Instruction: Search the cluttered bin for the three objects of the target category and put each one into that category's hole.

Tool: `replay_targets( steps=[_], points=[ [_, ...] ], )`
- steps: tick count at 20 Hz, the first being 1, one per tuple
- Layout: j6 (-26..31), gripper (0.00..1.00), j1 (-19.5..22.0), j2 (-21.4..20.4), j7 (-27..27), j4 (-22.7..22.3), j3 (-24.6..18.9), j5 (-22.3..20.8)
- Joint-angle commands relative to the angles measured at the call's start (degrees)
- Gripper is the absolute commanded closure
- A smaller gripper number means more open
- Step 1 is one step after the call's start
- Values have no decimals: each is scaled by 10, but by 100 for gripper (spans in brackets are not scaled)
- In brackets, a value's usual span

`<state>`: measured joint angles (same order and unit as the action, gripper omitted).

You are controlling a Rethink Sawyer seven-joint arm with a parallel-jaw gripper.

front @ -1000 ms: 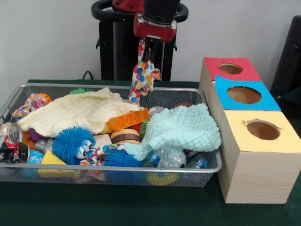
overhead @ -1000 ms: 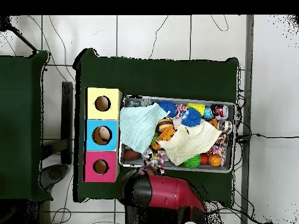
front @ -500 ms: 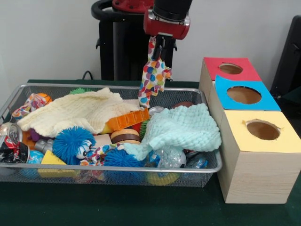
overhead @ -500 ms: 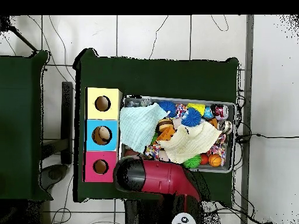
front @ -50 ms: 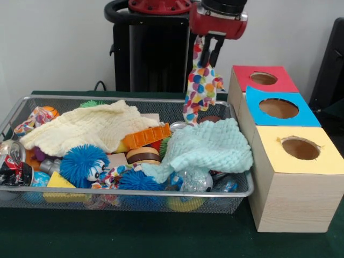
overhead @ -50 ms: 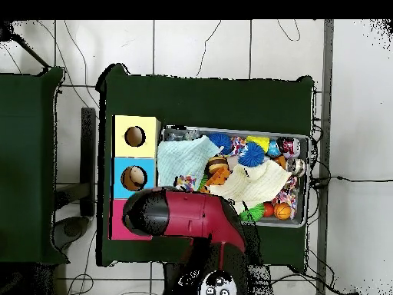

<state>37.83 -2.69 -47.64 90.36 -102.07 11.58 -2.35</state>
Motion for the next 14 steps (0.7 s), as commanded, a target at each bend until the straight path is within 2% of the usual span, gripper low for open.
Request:
replay_targets(
  steps=[1,4,7,10,14],
  points=[
    [50,100,-12,40,115,91,-60,43],
    [28,100,-11,49,116,88,-57,51],
    [23,100,-15,41,122,74,-47,57],
    [-5,100,-21,21,134,31,-36,64],
    [-34,100,-25,17,143,-17,-18,62]
  ],
)
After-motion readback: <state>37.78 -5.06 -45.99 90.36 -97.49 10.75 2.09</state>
